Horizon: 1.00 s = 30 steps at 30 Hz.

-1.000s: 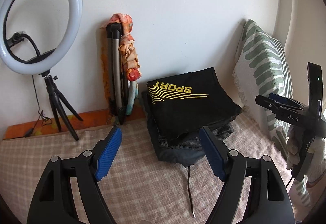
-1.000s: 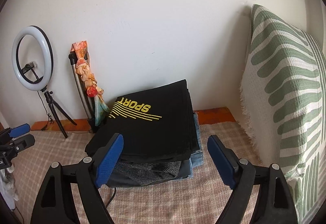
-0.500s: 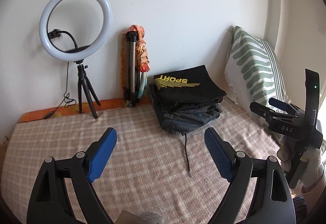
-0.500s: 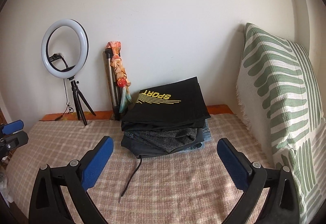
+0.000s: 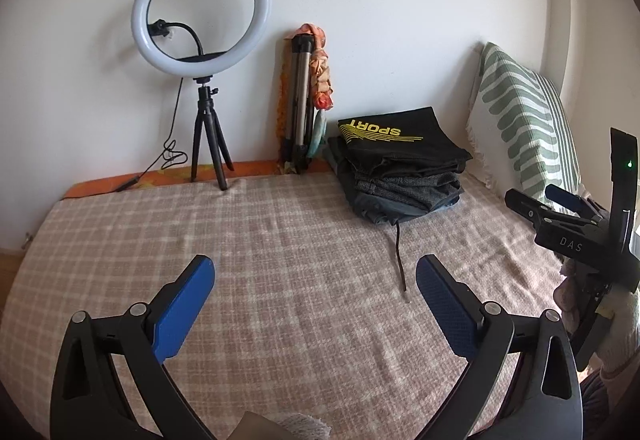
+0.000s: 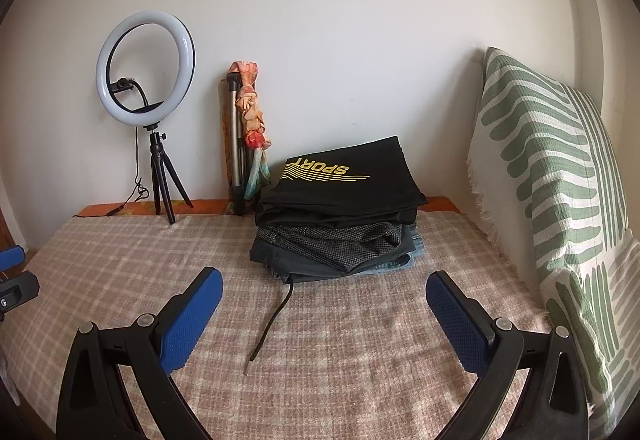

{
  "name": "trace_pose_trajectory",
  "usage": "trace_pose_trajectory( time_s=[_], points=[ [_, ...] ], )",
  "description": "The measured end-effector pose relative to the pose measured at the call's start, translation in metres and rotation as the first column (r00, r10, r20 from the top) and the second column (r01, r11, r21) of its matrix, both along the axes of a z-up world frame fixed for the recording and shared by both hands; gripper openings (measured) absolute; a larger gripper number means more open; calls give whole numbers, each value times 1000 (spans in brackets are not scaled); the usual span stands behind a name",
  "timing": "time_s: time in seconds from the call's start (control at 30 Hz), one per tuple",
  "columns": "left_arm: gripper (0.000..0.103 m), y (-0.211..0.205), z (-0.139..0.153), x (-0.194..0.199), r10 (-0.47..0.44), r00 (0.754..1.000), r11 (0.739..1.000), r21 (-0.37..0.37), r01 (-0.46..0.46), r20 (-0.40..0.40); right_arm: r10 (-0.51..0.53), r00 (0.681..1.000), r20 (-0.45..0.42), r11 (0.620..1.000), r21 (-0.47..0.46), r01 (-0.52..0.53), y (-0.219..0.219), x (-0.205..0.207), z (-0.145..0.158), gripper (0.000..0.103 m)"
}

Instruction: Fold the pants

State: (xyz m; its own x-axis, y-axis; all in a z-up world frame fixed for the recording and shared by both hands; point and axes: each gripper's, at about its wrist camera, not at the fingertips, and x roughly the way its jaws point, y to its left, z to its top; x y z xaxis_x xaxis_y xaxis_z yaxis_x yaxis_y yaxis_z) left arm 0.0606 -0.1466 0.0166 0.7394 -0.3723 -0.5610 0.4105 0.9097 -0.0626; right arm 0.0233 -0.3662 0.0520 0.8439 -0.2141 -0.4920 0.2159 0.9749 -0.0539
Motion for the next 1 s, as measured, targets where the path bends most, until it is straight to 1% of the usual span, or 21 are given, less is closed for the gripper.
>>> trace_pose_trajectory(
  time_s=[0.03, 0.1, 0.2, 0.33, 0.47, 0.73, 1.0],
  points=[
    [101, 0, -2, -2, 3, 1000, 1000, 30, -3, 9, 4, 1000, -4, 1000, -7, -4, 1, 0, -3, 103],
    [101, 4, -4, -6, 14, 1000, 999, 46, -15, 24, 7, 1000, -12, 1000, -16, -7, 2, -1, -7, 103],
    [101, 8, -4, -9, 17, 1000, 999, 27, -17, 20, 4, 1000, -16, 1000, -21, -5, 1, -1, -13, 103],
    [101, 7, -4, -11, 13, 1000, 1000, 25, -14, 23, 3, 1000, -15, 1000, -14, -3, 0, 1, -15, 103],
    [101, 8, -5, -10, 11, 1000, 1000, 13, -11, 14, 9, 1000, -15, 1000, -27, -10, 3, 1, -17, 103],
    [101, 9, -12, -7, 18, 1000, 1000, 9, -18, -22, 8, 1000, -23, 999, -39, -9, 3, 1, -20, 103],
    [101, 7, -11, -8, 19, 1000, 1000, 11, -19, -16, 13, 1000, -28, 999, -44, -15, 4, 1, -22, 103]
  ],
)
